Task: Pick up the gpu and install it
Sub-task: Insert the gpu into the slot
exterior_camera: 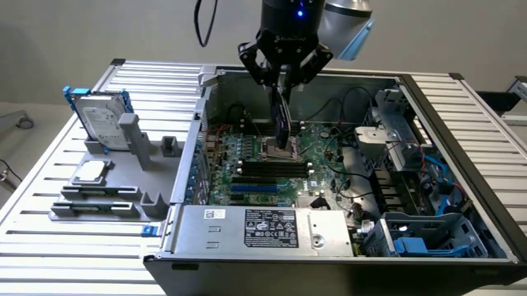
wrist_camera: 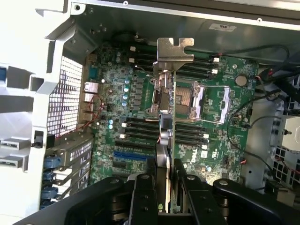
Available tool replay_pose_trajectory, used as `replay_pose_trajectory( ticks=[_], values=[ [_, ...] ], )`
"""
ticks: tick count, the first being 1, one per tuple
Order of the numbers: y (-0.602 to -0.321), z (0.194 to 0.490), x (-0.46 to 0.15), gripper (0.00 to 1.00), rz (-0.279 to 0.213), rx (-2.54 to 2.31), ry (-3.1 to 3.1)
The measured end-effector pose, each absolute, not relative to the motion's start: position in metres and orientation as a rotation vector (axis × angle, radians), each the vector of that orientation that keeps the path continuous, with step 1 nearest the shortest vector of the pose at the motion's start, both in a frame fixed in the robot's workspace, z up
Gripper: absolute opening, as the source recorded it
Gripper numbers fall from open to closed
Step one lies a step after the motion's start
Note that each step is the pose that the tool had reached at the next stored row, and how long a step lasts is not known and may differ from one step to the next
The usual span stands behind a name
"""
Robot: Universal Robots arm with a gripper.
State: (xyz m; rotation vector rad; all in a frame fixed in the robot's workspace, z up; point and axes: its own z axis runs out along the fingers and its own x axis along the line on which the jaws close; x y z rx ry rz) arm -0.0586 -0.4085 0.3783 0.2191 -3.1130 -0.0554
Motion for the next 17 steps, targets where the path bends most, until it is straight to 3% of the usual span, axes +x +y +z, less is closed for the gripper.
replay_pose_trajectory(
  ticks=[17],
  values=[
    [-0.409,0.362,-0.059,0.26,-0.050,0.695,-3.037]
  ],
)
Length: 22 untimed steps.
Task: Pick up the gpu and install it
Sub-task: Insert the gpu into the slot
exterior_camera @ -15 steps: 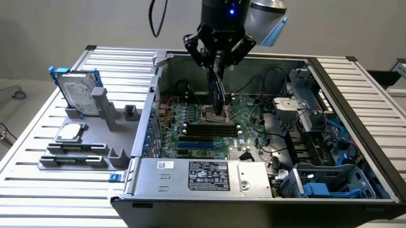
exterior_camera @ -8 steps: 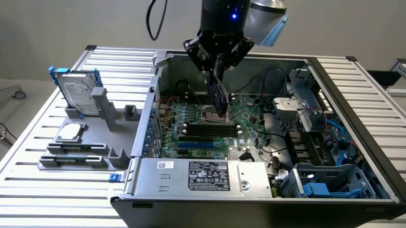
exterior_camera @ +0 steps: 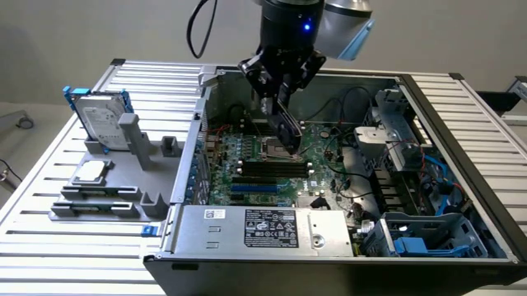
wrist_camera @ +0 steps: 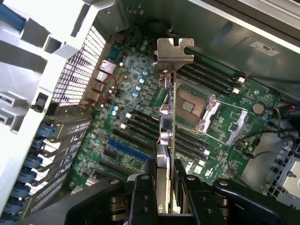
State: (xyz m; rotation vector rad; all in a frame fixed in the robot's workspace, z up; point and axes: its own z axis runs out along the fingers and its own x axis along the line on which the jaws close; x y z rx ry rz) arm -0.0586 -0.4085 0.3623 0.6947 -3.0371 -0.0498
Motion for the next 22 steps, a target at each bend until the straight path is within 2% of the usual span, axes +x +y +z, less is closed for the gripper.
replay_pose_trajectory(
  ticks=[22],
  values=[
    [-0.409,0.344,-0.059,0.26,-0.041,1.283,-2.833]
  ],
)
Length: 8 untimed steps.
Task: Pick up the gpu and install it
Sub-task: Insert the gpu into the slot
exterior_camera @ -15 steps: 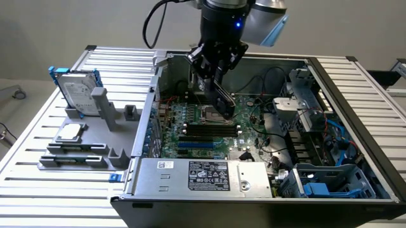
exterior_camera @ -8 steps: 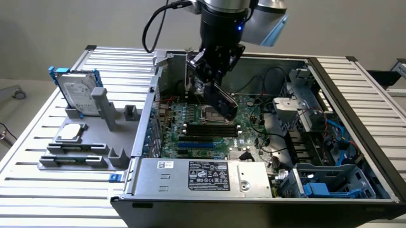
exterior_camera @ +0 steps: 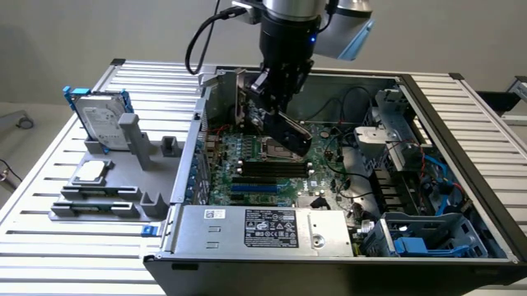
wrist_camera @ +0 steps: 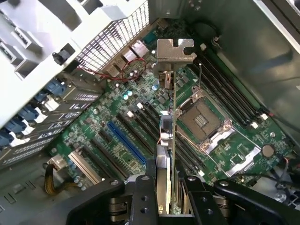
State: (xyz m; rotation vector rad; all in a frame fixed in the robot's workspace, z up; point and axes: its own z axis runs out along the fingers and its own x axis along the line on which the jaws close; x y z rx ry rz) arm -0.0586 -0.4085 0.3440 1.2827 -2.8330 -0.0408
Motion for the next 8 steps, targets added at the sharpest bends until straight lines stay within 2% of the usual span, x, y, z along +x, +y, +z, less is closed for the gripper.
replay_pose_trajectory(
  ticks=[8],
  values=[
    [-0.4085,0.3414,-0.0586,0.26,-0.037,1.483,-2.731]
  ],
)
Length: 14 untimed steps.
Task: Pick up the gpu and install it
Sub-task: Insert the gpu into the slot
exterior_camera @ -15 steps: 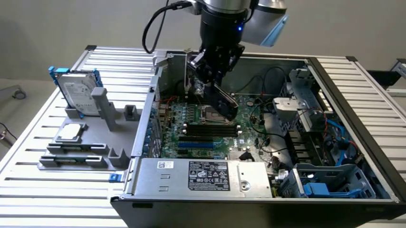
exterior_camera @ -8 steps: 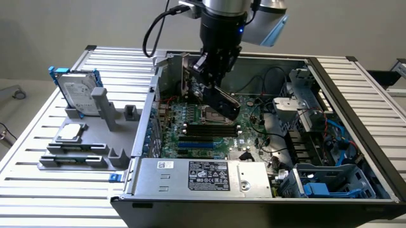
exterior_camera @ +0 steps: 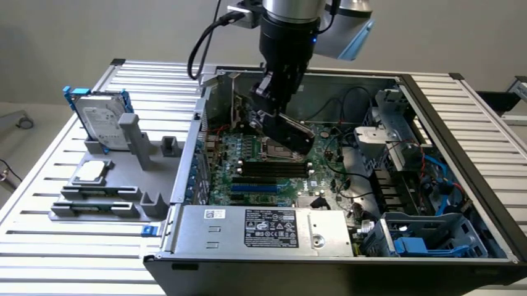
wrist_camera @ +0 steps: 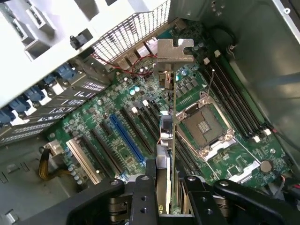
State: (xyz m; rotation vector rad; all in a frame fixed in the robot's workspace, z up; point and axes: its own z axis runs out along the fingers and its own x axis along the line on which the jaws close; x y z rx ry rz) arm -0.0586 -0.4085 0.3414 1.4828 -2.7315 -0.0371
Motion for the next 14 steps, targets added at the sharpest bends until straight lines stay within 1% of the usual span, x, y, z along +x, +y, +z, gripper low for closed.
replay_pose_trajectory(
  ticks=[14],
  values=[
    [-0.4086,0.3325,-0.0586,0.26,-0.030,1.817,-2.519]
  ],
)
